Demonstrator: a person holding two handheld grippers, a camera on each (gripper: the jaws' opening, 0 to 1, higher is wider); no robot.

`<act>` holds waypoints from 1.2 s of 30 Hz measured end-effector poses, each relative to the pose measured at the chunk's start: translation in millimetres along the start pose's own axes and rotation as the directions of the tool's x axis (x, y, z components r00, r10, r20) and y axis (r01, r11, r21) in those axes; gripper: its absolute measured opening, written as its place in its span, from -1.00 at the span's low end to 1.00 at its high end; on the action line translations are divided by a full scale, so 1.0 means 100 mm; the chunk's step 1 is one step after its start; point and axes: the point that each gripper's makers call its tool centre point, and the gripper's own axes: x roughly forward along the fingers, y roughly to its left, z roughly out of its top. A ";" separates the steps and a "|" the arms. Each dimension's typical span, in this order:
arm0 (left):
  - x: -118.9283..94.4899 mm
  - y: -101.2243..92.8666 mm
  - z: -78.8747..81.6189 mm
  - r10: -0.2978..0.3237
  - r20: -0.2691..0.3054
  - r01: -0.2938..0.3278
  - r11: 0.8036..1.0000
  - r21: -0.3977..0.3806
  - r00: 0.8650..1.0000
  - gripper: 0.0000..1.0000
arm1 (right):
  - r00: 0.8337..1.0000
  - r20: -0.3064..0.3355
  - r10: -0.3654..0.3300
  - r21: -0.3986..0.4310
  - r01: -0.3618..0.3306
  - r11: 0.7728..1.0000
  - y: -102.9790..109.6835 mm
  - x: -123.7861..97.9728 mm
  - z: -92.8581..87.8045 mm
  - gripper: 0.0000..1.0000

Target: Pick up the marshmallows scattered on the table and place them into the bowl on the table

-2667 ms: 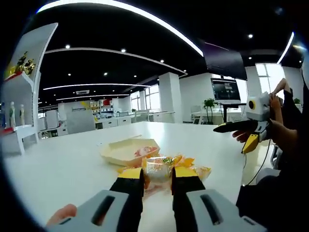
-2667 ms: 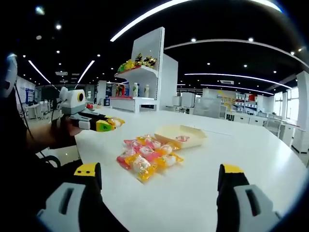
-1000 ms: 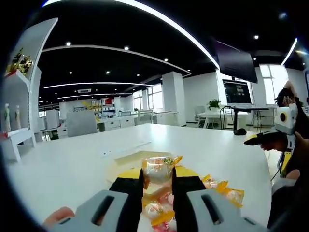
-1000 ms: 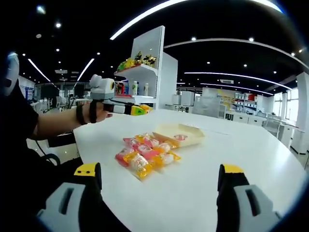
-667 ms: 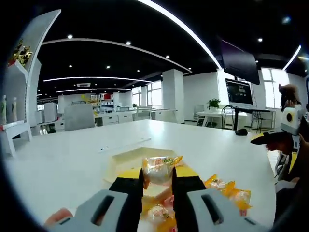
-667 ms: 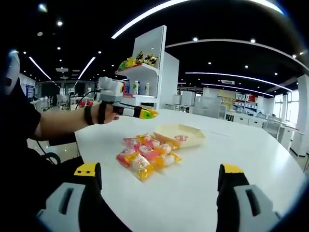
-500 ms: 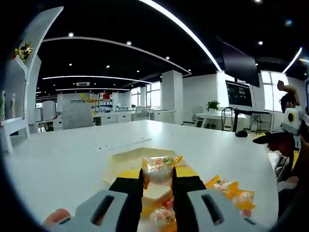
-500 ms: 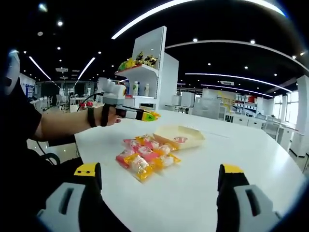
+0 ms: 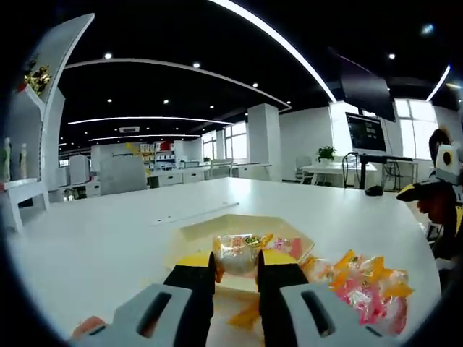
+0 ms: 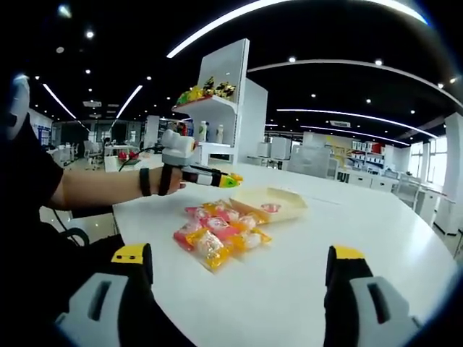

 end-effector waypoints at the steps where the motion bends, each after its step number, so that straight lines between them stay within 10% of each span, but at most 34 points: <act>1: 0.00 0.00 0.00 -0.001 0.000 0.001 1.000 0.002 1.000 -0.54 | 1.000 0.001 0.002 0.001 -0.002 1.000 0.00 0.00 0.00 0.93; 36: 0.21 -0.15 -0.19 -0.109 -0.067 0.112 0.993 0.047 0.992 -0.55 | 1.000 -0.018 0.016 -0.021 -0.016 1.000 0.09 0.00 -0.03 0.91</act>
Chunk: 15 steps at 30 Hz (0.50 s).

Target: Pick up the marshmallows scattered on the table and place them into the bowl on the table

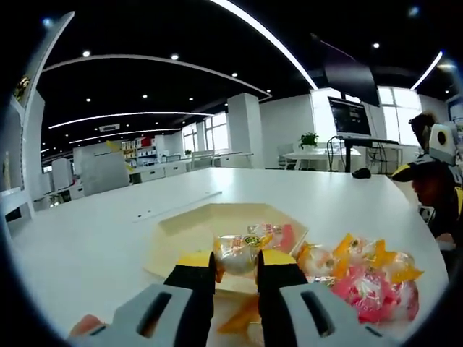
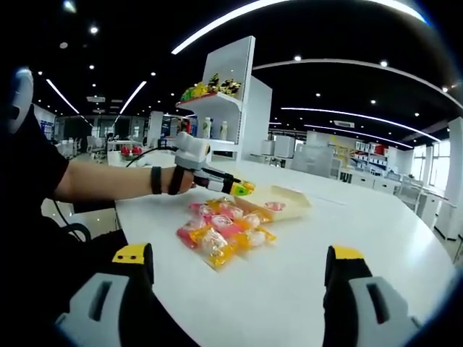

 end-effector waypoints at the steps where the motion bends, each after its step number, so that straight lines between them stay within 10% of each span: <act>1: 0.00 0.00 0.00 -0.001 0.000 0.001 1.000 -0.001 1.000 -0.55 | 1.000 0.000 0.001 0.001 -0.001 1.000 0.00 0.00 0.00 0.91; 15: 0.03 0.00 -0.05 -0.001 -0.009 0.001 1.000 -0.021 1.000 -0.55 | 1.000 -0.001 0.004 0.000 -0.004 1.000 0.05 0.01 -0.02 0.92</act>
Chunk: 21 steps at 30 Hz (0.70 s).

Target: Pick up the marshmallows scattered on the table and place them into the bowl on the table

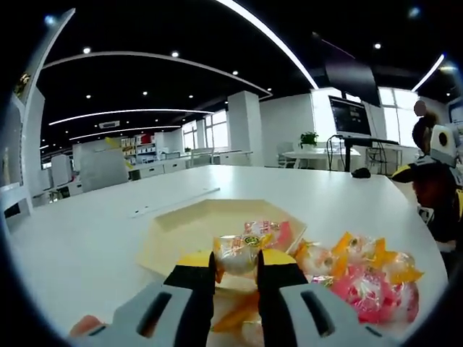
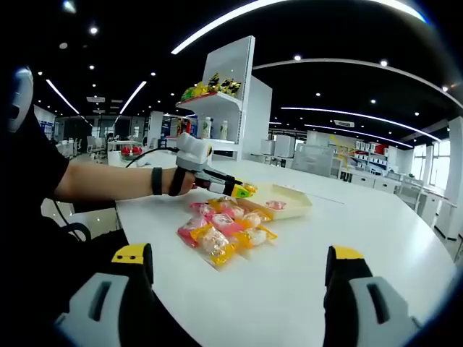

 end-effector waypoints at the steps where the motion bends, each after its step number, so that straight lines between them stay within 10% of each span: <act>1: 0.00 0.01 0.00 0.001 -0.001 -0.002 1.000 -0.008 1.000 -0.55 | 1.000 -0.001 0.005 0.000 -0.005 1.000 0.01 0.00 0.00 0.92; 21: -0.02 0.01 0.00 0.018 0.031 -0.017 0.999 -0.041 0.999 -0.53 | 1.000 0.010 0.016 -0.003 -0.016 1.000 0.03 0.00 0.04 0.94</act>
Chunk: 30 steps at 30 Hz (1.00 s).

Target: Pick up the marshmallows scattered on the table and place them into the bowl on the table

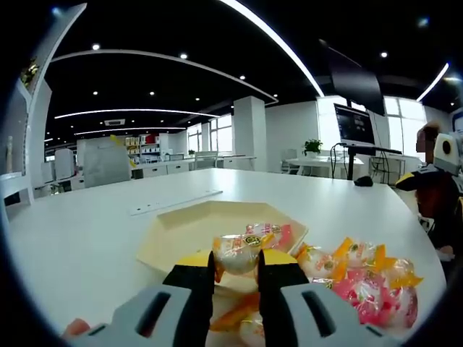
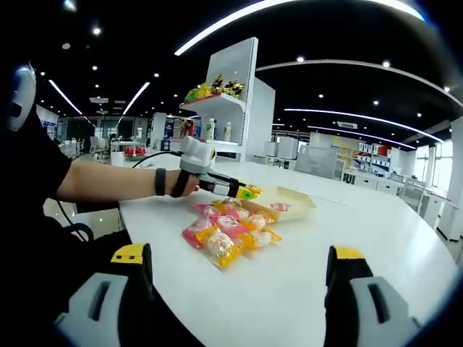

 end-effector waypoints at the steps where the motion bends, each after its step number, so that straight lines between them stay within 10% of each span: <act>1: 0.00 0.00 0.00 0.000 0.000 0.000 1.000 -0.001 1.000 -0.52 | 1.000 0.000 0.000 -0.001 0.000 1.000 0.00 0.00 0.00 0.94; 30: 0.00 -0.03 0.00 0.010 0.019 -0.010 1.000 -0.005 1.000 -0.49 | 1.000 -0.009 0.000 -0.002 0.000 1.000 0.00 0.01 -0.04 0.93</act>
